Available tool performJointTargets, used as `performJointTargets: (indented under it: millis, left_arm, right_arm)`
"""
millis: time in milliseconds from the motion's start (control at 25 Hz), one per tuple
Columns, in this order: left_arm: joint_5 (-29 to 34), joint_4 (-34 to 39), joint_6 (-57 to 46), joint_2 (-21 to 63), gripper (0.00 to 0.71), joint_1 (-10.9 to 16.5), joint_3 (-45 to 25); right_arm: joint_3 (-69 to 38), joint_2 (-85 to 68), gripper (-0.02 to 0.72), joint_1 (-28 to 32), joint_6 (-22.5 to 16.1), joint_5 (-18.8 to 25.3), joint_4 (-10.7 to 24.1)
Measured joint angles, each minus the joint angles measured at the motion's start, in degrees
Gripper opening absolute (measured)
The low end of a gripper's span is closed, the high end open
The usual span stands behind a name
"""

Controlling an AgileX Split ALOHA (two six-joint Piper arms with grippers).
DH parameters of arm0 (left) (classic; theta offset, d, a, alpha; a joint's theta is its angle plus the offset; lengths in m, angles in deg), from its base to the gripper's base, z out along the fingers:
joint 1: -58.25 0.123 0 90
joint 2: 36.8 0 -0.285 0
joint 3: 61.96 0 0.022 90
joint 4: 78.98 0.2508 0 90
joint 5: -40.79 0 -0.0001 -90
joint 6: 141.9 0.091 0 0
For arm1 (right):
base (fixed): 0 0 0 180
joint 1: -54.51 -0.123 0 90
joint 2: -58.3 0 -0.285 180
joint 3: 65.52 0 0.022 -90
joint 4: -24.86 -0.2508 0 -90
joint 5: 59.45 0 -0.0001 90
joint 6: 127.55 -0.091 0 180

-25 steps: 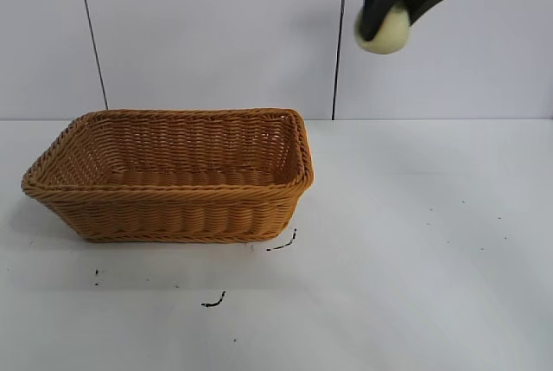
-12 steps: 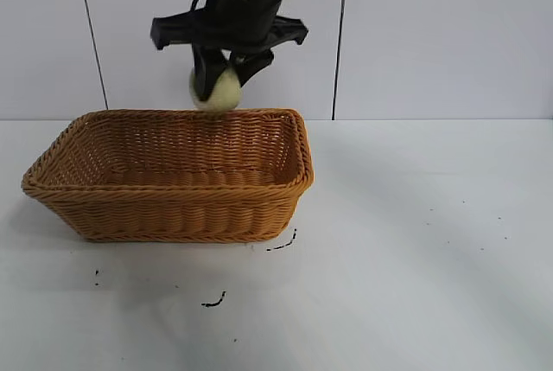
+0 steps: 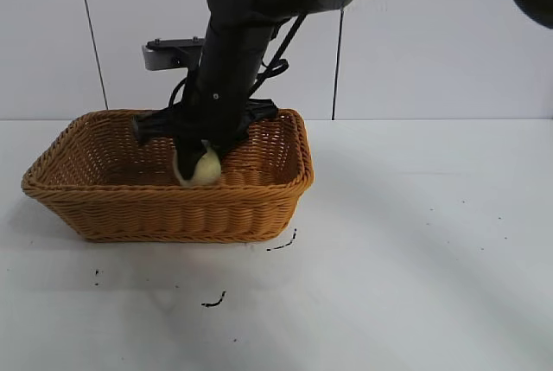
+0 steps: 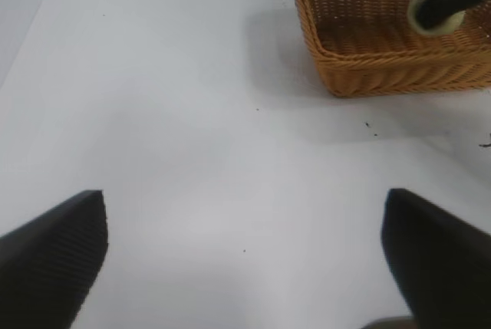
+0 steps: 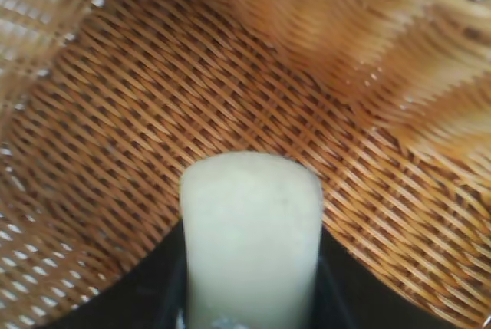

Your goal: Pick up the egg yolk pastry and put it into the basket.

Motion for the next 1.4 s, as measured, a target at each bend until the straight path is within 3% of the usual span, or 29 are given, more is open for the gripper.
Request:
performJointTargets:
  millis: [80, 200, 320, 600, 840, 1040, 1400]
  left_arm:
    - [0.00, 0.00, 0.00, 0.00, 0.697, 0.00, 0.00]
    - [0.00, 0.00, 0.00, 0.00, 0.697, 0.00, 0.00]
    - [0.00, 0.00, 0.00, 0.00, 0.697, 0.00, 0.00]
    - [0.00, 0.00, 0.00, 0.00, 0.697, 0.00, 0.00]
    - [0.00, 0.00, 0.00, 0.00, 0.697, 0.00, 0.00]
    - [0.00, 0.00, 0.00, 0.00, 0.697, 0.00, 0.00]
    - [0.00, 0.00, 0.00, 0.00, 0.697, 0.00, 0.00]
  right_arm:
    - [0.00, 0.00, 0.357, 0.00, -0.07, -0.14, -0.01]
    - [0.39, 0.00, 0.511, 0.00, -0.35, 0.28, 0.08]
    - [2.67, -0.33, 0.577, 0.00, -0.40, 3.01, 0.18]
    - [13.86, -3.94, 0.584, 0.39, -1.27, 12.91, 0.38]
    - [15.96, -6.82, 0.584, 3.80, -1.93, 15.93, 4.39]
    - [15.96, -7.16, 0.584, 11.65, -1.93, 18.95, 6.85]
    - [15.96, -8.65, 0.584, 27.23, -2.98, 21.95, 7.28]
